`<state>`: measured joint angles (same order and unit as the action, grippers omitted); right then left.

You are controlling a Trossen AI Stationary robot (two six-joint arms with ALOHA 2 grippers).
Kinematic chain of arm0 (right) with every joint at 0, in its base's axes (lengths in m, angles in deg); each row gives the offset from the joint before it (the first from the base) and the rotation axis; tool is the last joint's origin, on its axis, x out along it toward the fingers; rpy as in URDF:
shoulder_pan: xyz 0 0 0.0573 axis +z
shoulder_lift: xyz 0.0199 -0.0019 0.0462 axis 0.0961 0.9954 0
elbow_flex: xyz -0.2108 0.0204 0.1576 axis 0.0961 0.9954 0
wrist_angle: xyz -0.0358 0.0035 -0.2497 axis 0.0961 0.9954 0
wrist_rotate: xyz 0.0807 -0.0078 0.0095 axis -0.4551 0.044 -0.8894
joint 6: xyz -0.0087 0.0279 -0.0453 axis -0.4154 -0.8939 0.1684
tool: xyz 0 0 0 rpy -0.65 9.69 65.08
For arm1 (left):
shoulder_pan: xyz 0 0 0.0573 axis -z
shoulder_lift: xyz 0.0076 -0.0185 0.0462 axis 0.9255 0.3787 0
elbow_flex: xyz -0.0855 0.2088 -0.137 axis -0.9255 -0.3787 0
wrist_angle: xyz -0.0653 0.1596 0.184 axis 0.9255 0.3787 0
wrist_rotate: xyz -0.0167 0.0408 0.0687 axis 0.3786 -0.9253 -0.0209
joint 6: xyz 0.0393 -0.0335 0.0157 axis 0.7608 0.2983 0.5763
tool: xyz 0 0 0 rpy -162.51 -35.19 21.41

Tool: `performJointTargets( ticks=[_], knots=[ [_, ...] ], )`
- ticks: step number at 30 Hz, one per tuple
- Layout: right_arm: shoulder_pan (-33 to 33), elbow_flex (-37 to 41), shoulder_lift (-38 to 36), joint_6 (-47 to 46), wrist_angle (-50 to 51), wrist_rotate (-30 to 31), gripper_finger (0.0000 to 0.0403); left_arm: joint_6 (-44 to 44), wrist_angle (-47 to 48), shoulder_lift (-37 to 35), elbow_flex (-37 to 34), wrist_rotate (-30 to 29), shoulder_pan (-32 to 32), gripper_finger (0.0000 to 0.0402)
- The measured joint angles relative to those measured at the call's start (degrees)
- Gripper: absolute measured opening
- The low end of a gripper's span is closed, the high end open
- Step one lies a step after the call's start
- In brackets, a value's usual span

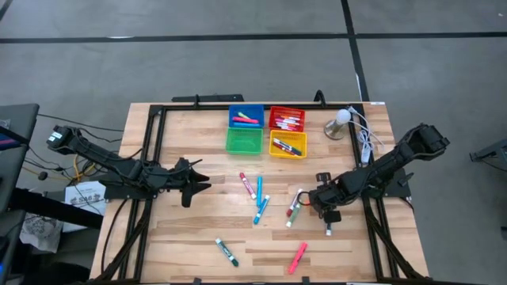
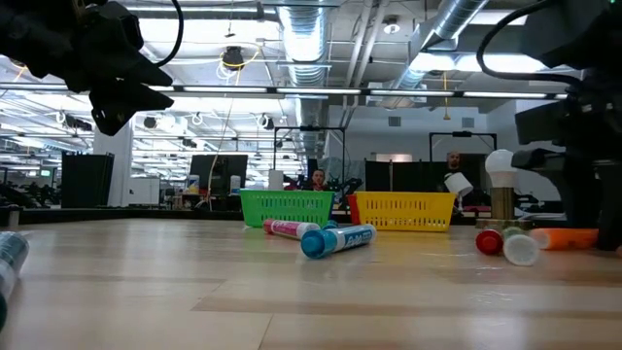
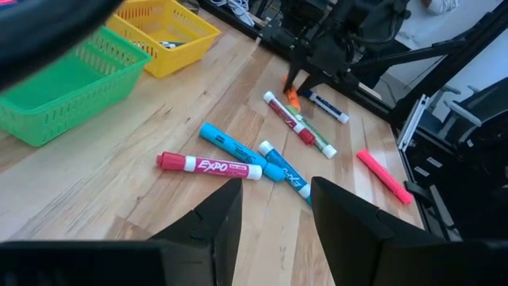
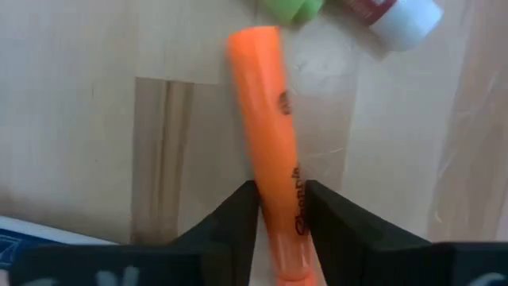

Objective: Pick & Place Markers
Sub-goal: Put the orange highlighter into the blue basket

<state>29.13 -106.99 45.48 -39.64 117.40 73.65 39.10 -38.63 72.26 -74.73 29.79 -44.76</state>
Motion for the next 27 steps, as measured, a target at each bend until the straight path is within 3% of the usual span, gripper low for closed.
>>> performJointTargets(
  ticks=[8, 17, 22, 27],
  knots=[
    [-0.4, 1.0, -5.2, -0.6, -0.9, -0.2, 0.0065, 0.0, -0.2, 0.0, 0.0, 0.0, 0.0, 0.0149],
    [-3.4, 0.1, -12.6, -3.5, 0.2, -1.0, 0.0060, -0.1, -0.6, 0.0, 0.0, 0.0, 0.0, 0.0149],
    [-5.5, -4.0, -16.2, -3.5, 0.1, -8.8, 0.0058, -0.1, -0.9, 0.0, 0.0, 0.0, 0.0, 0.0149],
    [-9.1, -8.1, -18.8, -3.3, -3.2, -23.9, 0.0058, 0.0, -1.0, 0.0, 0.0, 0.0, 0.0, 0.0149]
  ],
)
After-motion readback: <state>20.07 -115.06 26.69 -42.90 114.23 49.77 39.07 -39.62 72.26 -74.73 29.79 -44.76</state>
